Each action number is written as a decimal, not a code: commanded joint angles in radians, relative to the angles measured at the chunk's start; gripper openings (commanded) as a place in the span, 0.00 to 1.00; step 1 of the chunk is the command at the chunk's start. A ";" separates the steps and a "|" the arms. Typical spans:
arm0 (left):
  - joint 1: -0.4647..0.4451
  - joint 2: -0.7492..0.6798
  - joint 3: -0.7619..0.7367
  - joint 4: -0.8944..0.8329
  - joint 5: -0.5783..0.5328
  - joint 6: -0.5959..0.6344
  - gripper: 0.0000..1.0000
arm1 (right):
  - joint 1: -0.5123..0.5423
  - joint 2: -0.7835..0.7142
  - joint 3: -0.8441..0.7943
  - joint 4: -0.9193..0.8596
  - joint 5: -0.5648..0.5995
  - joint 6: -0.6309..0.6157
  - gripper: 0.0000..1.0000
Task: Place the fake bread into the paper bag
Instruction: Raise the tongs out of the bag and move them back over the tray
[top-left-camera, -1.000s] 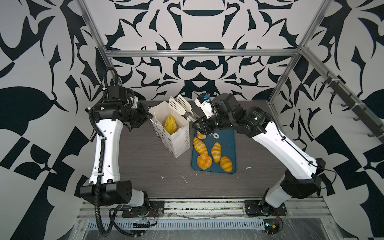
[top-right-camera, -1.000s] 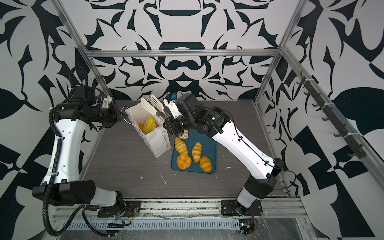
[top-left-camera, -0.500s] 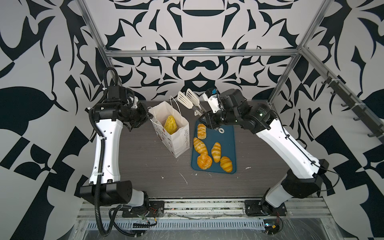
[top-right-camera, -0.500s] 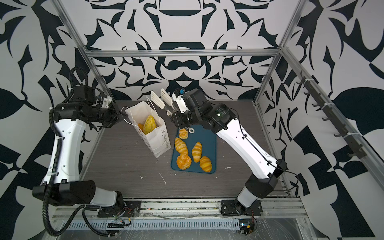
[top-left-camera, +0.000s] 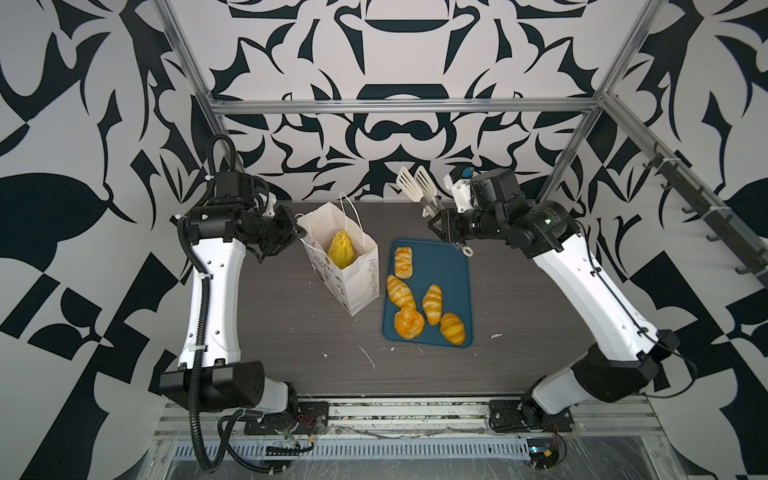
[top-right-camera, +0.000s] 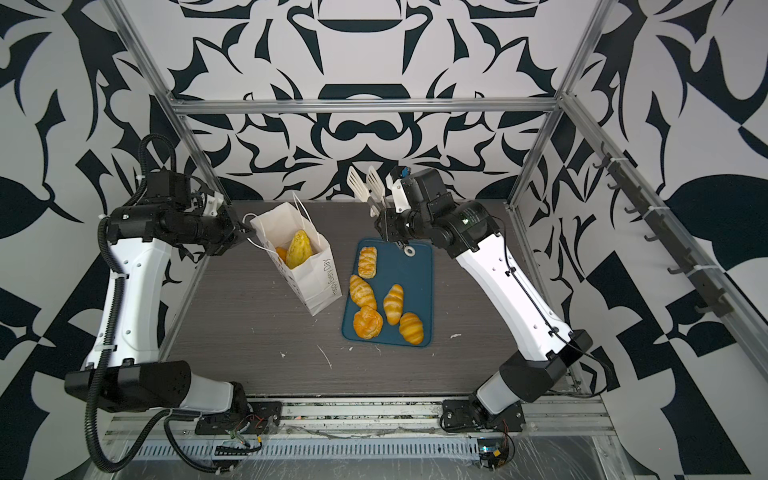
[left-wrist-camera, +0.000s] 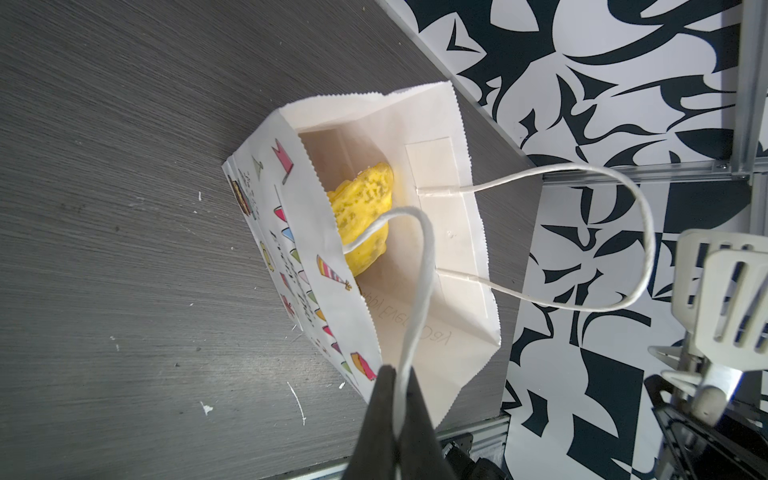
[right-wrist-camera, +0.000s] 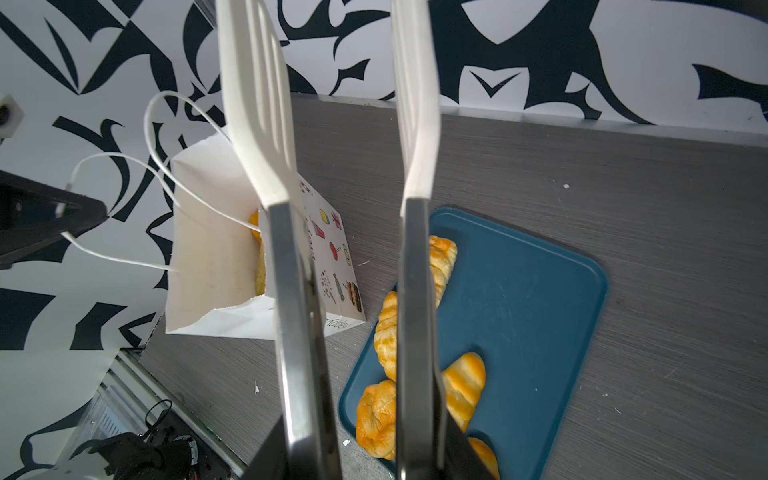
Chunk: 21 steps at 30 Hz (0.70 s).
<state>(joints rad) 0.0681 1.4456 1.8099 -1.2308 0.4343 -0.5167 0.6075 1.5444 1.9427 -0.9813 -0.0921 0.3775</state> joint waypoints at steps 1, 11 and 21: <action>0.006 -0.016 0.001 -0.032 0.002 0.000 0.00 | -0.005 -0.004 0.006 0.022 0.005 0.038 0.42; 0.007 -0.011 0.005 -0.027 0.004 -0.004 0.00 | -0.025 0.086 0.019 -0.073 0.031 0.099 0.42; 0.007 -0.011 0.003 -0.027 0.001 0.000 0.00 | -0.025 0.159 0.006 -0.115 0.010 0.134 0.40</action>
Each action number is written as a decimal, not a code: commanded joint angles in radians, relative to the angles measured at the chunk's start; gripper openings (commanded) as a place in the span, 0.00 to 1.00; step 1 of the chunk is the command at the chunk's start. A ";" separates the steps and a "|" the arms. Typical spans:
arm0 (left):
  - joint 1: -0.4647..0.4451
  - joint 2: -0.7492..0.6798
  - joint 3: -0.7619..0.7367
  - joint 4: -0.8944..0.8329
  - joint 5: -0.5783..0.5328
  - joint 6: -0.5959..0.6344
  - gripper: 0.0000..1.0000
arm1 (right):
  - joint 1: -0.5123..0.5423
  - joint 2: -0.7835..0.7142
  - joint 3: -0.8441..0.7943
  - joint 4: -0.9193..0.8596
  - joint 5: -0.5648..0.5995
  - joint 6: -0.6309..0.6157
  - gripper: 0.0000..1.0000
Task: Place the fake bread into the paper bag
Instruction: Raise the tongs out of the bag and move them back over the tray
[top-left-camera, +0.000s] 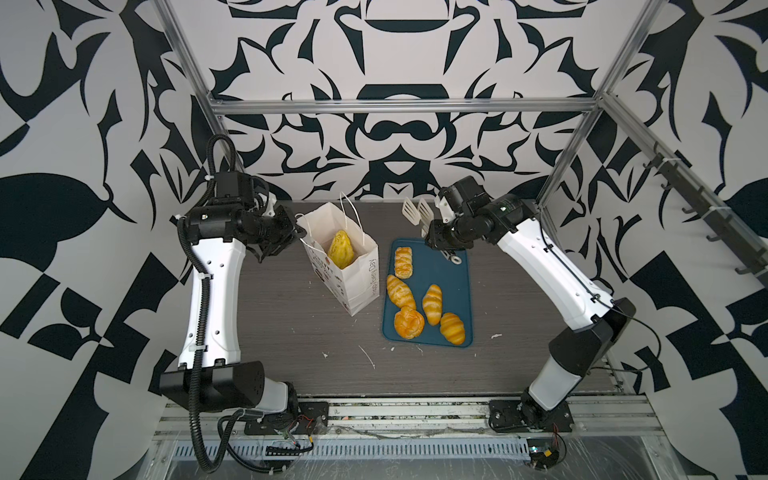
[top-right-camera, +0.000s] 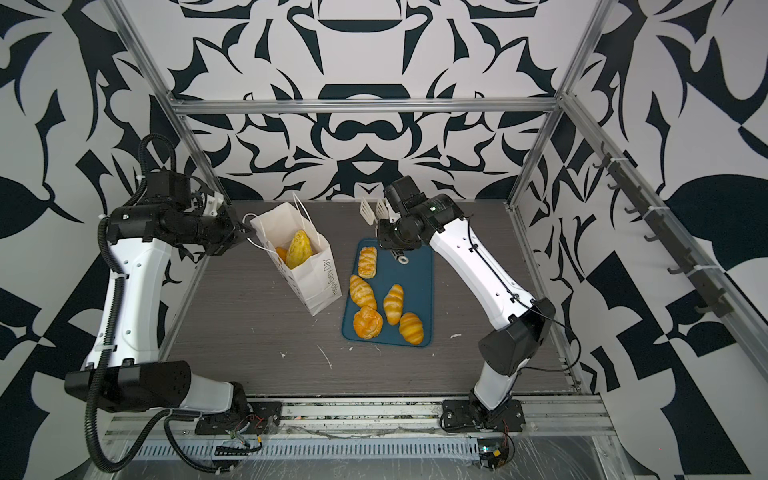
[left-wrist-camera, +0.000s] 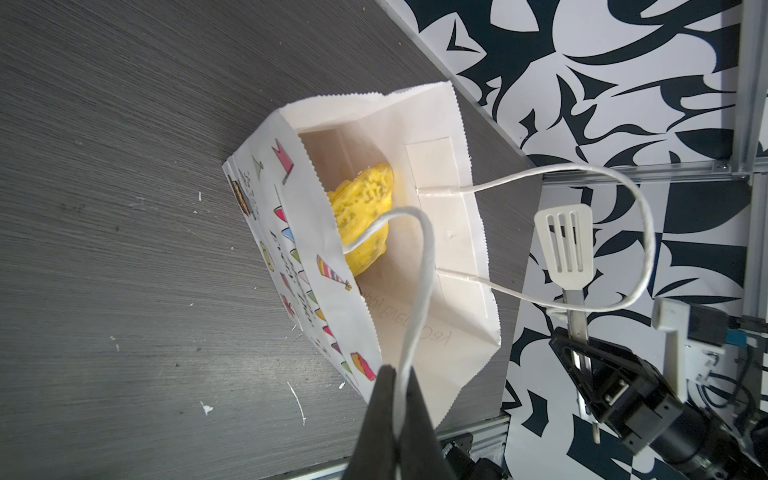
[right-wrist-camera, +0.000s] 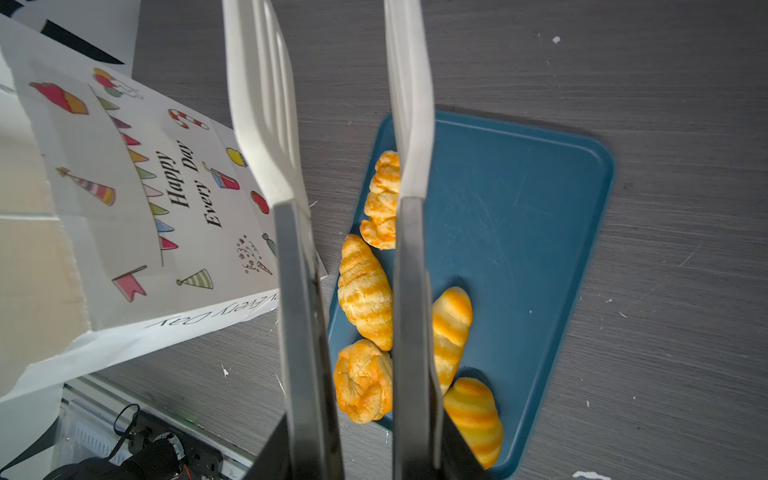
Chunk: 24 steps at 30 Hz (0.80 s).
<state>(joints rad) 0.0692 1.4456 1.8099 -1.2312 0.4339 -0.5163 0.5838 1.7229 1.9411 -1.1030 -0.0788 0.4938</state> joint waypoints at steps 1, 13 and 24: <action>0.007 -0.011 0.005 -0.026 0.002 -0.002 0.00 | -0.002 -0.017 0.005 0.008 -0.004 0.021 0.40; 0.009 -0.001 0.012 -0.024 0.006 -0.002 0.00 | -0.001 0.018 -0.014 -0.003 -0.028 0.039 0.41; 0.010 0.004 0.017 -0.021 0.008 -0.005 0.00 | -0.001 0.074 -0.034 -0.021 -0.065 0.063 0.42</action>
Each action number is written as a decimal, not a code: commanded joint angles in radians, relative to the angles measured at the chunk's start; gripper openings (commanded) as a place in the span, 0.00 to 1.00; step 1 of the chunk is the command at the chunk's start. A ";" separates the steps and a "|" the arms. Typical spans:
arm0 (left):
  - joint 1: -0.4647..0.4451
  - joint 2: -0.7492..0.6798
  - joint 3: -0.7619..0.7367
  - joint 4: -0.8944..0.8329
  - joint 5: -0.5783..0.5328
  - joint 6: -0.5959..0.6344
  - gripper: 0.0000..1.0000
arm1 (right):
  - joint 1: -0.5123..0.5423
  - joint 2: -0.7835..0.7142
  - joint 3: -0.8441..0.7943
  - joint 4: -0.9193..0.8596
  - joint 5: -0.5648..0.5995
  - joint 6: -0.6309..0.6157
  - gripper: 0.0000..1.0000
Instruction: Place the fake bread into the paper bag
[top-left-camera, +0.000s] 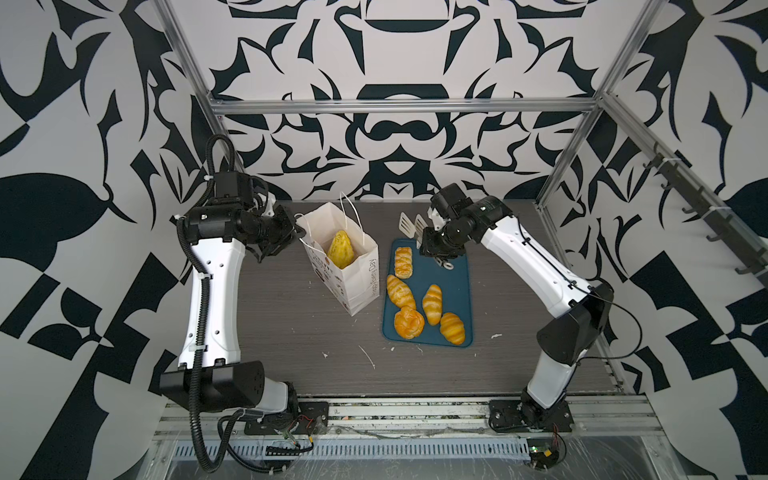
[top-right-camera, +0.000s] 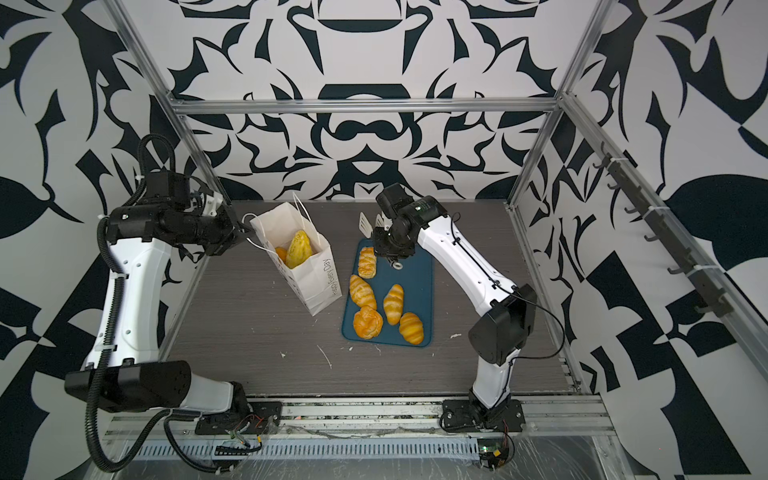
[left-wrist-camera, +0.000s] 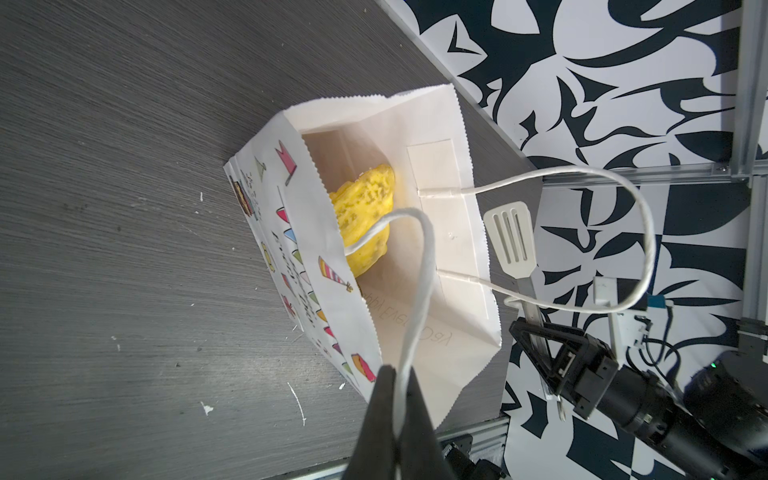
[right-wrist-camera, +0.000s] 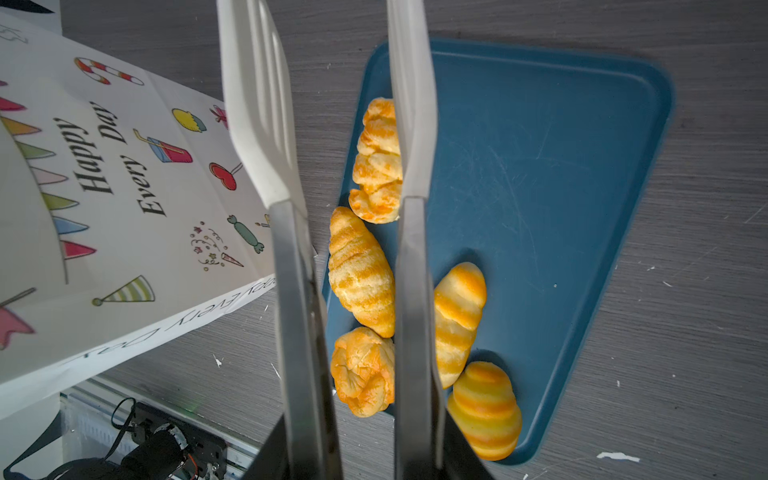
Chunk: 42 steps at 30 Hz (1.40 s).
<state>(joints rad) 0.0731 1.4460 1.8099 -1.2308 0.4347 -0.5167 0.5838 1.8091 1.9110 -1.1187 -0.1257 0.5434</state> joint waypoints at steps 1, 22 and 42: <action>0.005 0.005 0.019 -0.021 0.008 -0.003 0.00 | -0.001 -0.008 -0.008 -0.006 -0.021 0.014 0.42; 0.006 0.012 0.011 -0.015 0.007 -0.001 0.00 | -0.001 0.024 -0.143 0.026 -0.059 0.032 0.44; 0.011 0.023 0.011 -0.010 0.007 -0.001 0.00 | 0.024 0.062 -0.179 0.047 -0.084 0.044 0.45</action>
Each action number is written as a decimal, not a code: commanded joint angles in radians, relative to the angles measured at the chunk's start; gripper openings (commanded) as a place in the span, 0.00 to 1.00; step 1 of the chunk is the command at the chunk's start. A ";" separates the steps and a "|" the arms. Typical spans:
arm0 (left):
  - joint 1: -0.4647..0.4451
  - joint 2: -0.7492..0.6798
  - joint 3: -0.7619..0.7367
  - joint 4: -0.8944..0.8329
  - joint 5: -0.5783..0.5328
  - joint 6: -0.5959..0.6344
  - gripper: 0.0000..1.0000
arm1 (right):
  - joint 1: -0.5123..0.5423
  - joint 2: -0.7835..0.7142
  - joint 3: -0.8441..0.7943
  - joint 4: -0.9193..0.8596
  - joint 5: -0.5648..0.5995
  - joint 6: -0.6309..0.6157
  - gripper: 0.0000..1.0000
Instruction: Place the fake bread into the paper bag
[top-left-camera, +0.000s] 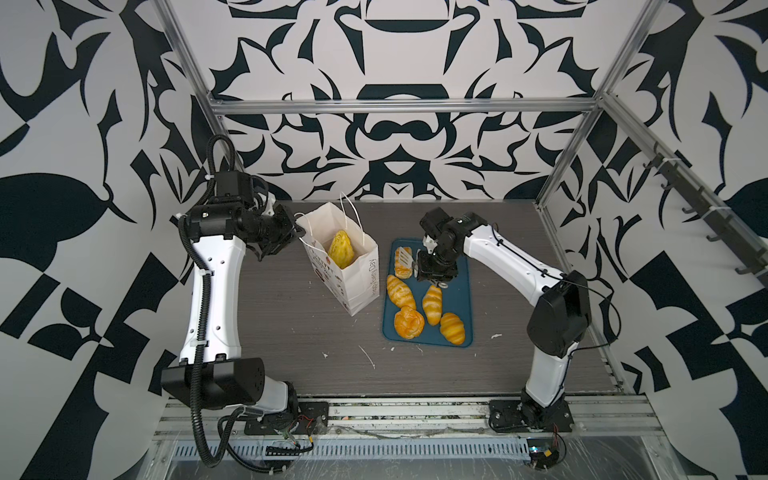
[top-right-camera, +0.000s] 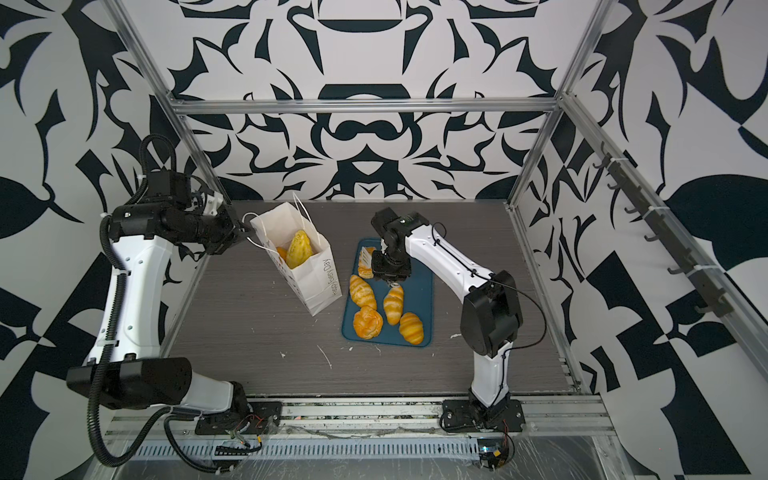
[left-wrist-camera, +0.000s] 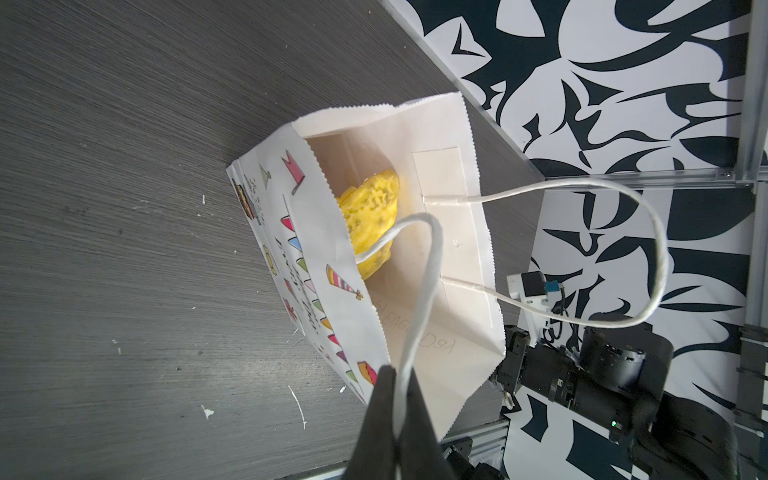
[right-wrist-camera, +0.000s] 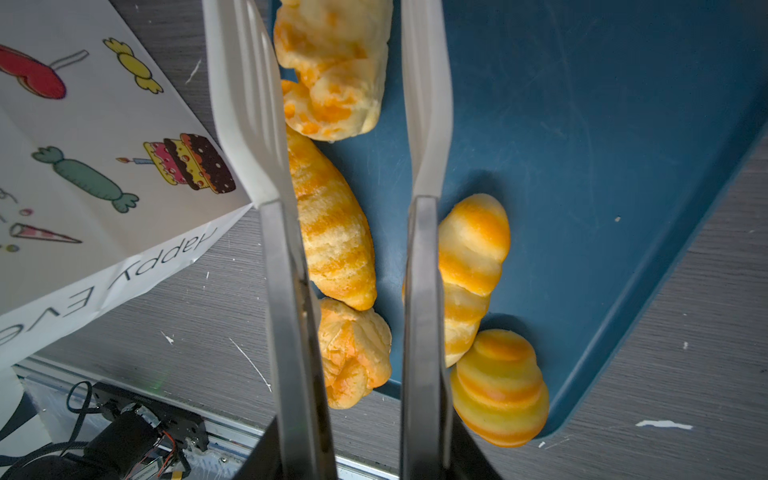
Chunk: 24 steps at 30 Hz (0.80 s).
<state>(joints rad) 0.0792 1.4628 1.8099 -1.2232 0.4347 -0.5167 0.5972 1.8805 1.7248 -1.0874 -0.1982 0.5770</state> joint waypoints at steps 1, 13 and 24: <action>0.005 0.005 0.011 -0.018 0.007 -0.001 0.00 | 0.014 -0.006 0.008 0.016 -0.011 0.011 0.45; 0.008 0.005 0.007 -0.016 0.005 0.001 0.00 | 0.029 0.015 0.011 0.011 -0.005 0.013 0.45; 0.010 0.002 -0.001 -0.014 0.004 0.002 0.00 | 0.055 0.038 0.035 -0.002 0.000 0.015 0.45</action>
<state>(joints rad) 0.0849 1.4628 1.8099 -1.2228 0.4347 -0.5163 0.6407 1.9179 1.7252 -1.0805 -0.2012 0.5812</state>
